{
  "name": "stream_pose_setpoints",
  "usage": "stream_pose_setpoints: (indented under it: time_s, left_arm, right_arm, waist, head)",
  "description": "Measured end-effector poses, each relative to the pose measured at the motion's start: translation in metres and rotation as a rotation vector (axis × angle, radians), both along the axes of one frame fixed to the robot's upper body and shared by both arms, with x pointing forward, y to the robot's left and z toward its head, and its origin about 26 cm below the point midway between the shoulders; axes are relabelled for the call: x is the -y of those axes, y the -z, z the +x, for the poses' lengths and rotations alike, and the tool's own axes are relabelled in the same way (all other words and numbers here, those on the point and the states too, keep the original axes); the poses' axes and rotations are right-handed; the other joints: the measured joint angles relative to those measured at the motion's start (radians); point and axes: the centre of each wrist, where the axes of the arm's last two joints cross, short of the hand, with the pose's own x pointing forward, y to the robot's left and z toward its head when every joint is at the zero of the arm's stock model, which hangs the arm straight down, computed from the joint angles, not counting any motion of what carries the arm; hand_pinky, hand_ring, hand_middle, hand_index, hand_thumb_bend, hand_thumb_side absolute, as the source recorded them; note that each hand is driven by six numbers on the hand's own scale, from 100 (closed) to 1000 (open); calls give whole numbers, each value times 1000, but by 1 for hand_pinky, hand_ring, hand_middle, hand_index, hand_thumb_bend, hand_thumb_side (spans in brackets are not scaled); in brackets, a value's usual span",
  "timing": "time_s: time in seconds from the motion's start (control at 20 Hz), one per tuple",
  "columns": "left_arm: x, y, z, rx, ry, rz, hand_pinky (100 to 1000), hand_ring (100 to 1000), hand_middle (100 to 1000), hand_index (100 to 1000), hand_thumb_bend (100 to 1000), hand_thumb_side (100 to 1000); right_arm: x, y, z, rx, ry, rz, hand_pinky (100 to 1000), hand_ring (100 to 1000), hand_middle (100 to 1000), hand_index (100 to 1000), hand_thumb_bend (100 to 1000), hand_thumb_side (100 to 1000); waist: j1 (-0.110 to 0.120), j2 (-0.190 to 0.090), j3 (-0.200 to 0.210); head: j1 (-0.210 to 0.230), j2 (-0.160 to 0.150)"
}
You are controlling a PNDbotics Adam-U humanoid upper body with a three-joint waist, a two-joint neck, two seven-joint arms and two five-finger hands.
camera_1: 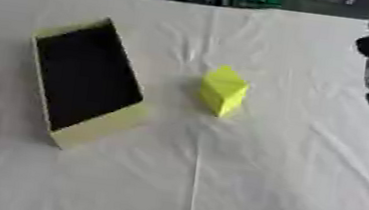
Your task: Pick up objects on the table and place them in the box.
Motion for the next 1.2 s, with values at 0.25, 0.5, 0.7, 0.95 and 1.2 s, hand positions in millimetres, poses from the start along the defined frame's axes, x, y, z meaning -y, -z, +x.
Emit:
stream_pose_setpoints:
  time_s: [0.25, 0.5, 0.7, 0.95, 1.2]
  left_arm:
    - [0, 0, 0, 0, 0, 0, 553, 675, 742, 779, 100, 562]
    - [0, 0, 0, 0, 0, 0, 553, 675, 742, 779, 100, 563]
    - [0, 0, 0, -2, 1, 1, 554, 676, 742, 779, 100, 564]
    - [0, 0, 0, -6, 6, 2, 554, 676, 742, 778, 100, 562]
    - [2, 1, 0, -13, 14, 7, 554, 676, 743, 778, 100, 565]
  right_arm:
    - [0, 0, 0, 1, 0, 0, 642, 623, 651, 821, 100, 399]
    - [0, -7, 1, 11, -2, -35, 686, 687, 729, 853, 100, 607]
    - [-1, -29, 5, 38, 35, -178, 714, 719, 751, 852, 100, 855]
    - [-9, -69, 9, 90, 125, -379, 808, 820, 818, 891, 100, 898]
    - [-20, -103, 8, 99, 198, -662, 868, 892, 877, 976, 100, 913]
  waist:
    - [0, 0, 0]
    - [0, 0, 0]
    - [0, -2, 2]
    - [0, -7, 6]
    - [0, -13, 9]
  head:
    - [-2, 4]
    - [-4, 4]
    - [-6, 4]
    - [-11, 5]
    - [-19, 13]
